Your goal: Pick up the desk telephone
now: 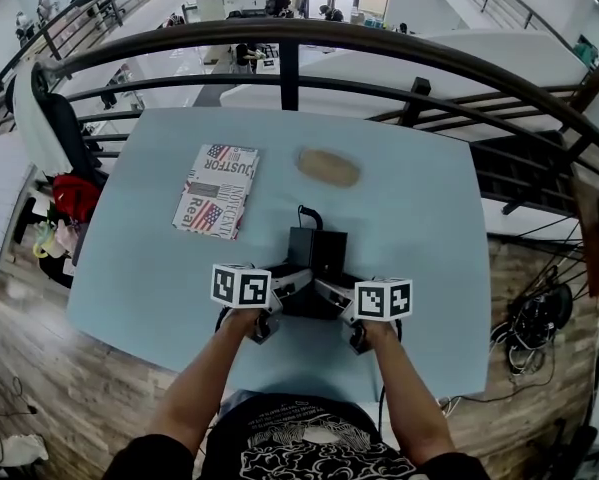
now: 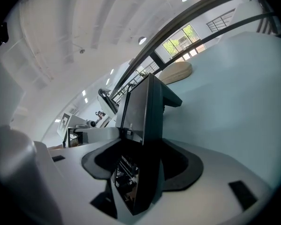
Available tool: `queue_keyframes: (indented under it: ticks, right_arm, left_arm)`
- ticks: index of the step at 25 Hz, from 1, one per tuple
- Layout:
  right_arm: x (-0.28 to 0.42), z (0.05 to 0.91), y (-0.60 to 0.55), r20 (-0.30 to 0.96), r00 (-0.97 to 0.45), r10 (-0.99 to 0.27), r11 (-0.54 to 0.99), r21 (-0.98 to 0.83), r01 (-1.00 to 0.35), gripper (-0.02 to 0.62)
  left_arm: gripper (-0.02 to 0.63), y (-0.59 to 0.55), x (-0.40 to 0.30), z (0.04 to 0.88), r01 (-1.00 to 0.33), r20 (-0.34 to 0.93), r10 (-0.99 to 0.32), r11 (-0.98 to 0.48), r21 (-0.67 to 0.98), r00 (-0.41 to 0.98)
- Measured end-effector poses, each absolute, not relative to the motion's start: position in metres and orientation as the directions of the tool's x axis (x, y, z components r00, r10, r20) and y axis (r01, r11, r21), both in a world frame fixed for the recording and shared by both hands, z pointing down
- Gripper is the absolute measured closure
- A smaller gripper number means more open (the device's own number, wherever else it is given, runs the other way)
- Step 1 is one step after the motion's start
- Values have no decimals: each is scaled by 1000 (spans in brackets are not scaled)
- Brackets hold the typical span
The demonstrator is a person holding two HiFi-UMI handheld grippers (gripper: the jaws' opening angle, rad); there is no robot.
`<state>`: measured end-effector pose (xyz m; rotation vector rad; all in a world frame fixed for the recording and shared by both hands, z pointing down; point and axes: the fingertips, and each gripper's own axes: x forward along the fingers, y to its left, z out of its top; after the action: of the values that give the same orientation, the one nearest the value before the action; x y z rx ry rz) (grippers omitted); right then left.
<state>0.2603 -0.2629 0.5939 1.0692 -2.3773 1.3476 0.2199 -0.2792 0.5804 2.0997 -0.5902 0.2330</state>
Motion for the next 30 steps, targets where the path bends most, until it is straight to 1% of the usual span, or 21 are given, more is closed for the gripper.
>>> queue_keyframes:
  ticks: [7, 18, 30]
  right_arm:
    - [261, 557, -276, 455, -713, -534, 386, -619, -684, 339]
    - [268, 456, -299, 318, -692, -647, 499, -509, -701, 339]
    - [266, 359, -304, 176, -666, -725, 580, -365, -728, 337]
  left_arm:
    - [411, -291, 219, 546, -479, 321, -373, -496, 724, 871]
    - [411, -313, 225, 442, -469, 228, -421, -663, 583, 878]
    - [410, -315, 225, 342, -443, 94, -449, -785, 433, 888]
